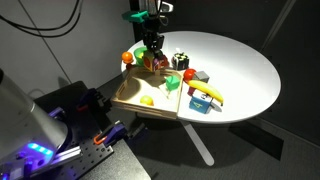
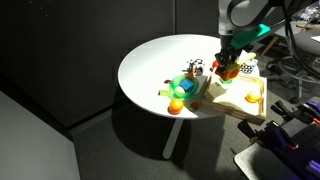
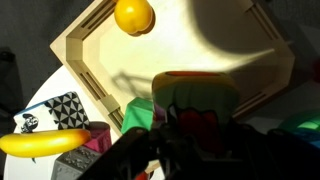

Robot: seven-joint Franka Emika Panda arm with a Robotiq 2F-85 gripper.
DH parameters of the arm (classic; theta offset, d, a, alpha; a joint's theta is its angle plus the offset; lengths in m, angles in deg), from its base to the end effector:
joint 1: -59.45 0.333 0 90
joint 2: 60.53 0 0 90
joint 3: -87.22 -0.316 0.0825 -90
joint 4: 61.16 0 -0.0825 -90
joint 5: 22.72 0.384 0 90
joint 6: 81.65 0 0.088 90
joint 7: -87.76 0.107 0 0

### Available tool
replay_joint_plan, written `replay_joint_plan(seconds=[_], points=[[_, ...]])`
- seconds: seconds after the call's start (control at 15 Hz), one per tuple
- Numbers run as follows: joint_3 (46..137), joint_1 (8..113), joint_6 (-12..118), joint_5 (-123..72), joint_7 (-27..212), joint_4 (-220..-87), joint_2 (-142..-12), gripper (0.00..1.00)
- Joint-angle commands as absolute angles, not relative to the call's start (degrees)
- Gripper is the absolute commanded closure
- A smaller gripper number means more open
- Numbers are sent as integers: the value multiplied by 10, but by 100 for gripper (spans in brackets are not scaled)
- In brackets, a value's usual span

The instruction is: Remove the orange dice from the tray and put it on the table

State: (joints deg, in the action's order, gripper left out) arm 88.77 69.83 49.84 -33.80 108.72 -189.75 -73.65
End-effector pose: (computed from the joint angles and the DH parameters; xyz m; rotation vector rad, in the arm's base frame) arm 0.5172 0.0760 0.2512 2.9528 -0.1038 -0.2021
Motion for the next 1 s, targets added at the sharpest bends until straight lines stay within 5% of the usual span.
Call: replay_joint_plan(seconds=[0.0, 0.93], points=[[874, 689, 451, -331, 1088, -1847, -747, 81], [874, 693, 385, -324, 1100, -1660, -850, 81]])
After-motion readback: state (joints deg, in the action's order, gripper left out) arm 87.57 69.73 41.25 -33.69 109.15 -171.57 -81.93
